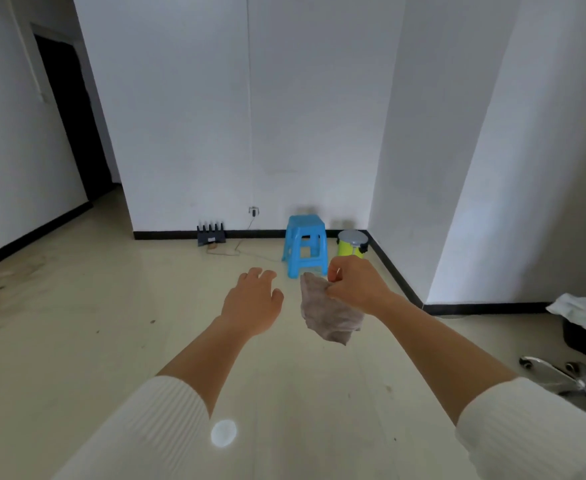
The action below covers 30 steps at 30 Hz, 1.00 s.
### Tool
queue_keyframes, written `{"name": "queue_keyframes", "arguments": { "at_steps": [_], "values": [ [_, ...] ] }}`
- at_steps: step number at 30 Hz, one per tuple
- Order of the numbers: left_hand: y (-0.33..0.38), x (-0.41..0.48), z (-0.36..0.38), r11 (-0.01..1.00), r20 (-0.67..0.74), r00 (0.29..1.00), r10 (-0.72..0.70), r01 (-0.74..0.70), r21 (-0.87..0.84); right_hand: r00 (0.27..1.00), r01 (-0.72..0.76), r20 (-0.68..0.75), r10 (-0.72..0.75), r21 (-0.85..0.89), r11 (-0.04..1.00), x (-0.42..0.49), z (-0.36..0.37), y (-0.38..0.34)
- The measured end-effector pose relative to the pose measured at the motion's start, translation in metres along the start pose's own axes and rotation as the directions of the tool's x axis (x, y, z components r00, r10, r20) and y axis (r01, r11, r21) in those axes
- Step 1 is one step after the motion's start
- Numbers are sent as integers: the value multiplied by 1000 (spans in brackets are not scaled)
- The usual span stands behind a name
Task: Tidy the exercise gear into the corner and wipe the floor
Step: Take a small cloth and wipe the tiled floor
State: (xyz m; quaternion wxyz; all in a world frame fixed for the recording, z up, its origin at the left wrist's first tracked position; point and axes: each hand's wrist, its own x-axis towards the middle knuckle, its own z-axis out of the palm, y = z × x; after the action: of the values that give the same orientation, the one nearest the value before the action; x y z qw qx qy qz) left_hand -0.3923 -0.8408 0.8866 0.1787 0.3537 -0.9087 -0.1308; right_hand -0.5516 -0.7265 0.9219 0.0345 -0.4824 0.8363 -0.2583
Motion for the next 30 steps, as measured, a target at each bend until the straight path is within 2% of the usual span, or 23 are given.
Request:
{"name": "queue_keyframes", "arguments": {
  "at_steps": [11,16,20,27,30],
  "values": [
    [-14,248,52,998,-76,996,-42,45,44,999,46,5,-47,61,997,255,5,81],
    [-47,362,78,992,-103,995,-12,24,126,999,40,25,-44,118,992,373,30,109],
    [-79,464,98,991,-101,995,-15,29,129,998,53,9,-55,135,989,472,50,127],
    [-110,646,125,992,-64,998,27,-19,127,998,-63,3,65,278,959,645,58,153],
    [-110,708,143,992,-38,997,61,-56,114,999,-16,-23,21,194,981,707,61,169]
  ]
}}
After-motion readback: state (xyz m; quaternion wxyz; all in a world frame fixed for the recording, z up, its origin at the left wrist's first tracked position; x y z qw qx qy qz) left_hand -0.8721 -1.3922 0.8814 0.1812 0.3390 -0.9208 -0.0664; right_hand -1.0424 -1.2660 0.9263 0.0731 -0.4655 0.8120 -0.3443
